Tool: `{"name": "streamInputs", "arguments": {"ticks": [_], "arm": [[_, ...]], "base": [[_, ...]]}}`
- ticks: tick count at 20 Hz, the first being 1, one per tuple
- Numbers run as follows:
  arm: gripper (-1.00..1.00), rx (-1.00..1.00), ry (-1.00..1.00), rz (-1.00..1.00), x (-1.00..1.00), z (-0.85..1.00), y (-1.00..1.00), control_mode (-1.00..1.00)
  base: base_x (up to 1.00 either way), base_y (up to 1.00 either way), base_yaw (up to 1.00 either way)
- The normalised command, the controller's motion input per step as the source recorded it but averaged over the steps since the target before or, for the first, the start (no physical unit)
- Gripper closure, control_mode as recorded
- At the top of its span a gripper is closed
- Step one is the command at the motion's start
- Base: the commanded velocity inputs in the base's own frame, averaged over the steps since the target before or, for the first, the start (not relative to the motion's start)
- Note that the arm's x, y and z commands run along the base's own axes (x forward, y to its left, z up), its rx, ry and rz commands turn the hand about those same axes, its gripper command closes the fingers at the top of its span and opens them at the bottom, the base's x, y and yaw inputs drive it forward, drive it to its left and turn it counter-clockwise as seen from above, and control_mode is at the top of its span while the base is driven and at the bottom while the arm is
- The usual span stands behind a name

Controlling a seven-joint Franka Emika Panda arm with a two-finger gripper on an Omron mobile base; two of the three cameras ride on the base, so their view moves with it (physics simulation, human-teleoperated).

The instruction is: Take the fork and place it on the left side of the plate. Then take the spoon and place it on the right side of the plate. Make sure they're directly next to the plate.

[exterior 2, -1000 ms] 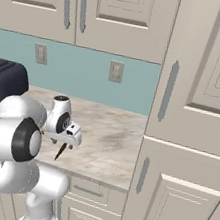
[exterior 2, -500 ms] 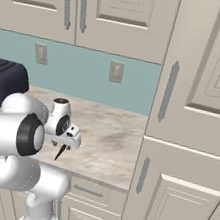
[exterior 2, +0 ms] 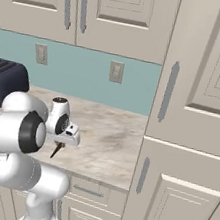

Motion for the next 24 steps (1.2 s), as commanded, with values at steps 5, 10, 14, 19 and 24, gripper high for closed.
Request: {"name": "streamInputs", "arguments": {"ticks": [5,10,14,19,24], "arm": [[1.00,0.00,-0.17,0.00,-0.25,0.02,0.00,-1.00],[1.00,0.00,-0.20,0.00,-0.43,0.28,-0.04,-1.00],[1.00,0.00,-0.20,0.00,-0.50,0.58,-0.12,-1.00],[1.00,0.01,-0.15,0.00,-0.34,0.81,-0.15,-1.00],[1.00,0.05,-0.05,0.00,-0.33,0.81,-0.15,-1.00]], "base": [[0.00,0.00,0.00],[0.00,0.00,0.00],[0.00,0.00,0.00],[0.00,0.00,0.00],[0.00,0.00,0.00]]}}
